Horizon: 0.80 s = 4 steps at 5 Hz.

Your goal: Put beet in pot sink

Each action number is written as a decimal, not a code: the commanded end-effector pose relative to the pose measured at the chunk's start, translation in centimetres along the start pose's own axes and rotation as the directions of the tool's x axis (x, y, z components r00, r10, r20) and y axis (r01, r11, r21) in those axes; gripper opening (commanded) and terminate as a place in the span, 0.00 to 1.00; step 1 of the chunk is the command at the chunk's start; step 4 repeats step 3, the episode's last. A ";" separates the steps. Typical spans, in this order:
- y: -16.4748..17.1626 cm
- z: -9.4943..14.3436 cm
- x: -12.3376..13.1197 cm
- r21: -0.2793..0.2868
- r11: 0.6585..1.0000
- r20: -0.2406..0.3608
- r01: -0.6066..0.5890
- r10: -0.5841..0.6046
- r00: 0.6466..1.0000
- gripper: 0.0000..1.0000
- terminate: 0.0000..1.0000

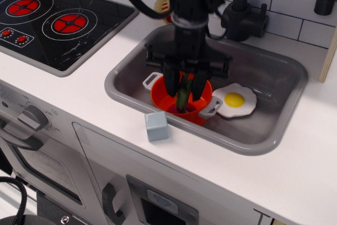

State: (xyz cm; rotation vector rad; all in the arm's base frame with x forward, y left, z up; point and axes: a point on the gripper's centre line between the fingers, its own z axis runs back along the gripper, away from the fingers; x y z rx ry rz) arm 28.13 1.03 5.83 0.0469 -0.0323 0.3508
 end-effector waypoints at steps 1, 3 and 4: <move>0.6 5.5 1.5 -0.033 0.999 0.208 -0.038 0.044 0.977 1.00 0.00; 0.6 5.5 1.5 -0.033 0.999 0.208 -0.038 0.044 0.977 1.00 1.00; 0.6 5.5 1.5 -0.033 0.999 0.208 -0.038 0.044 0.977 1.00 1.00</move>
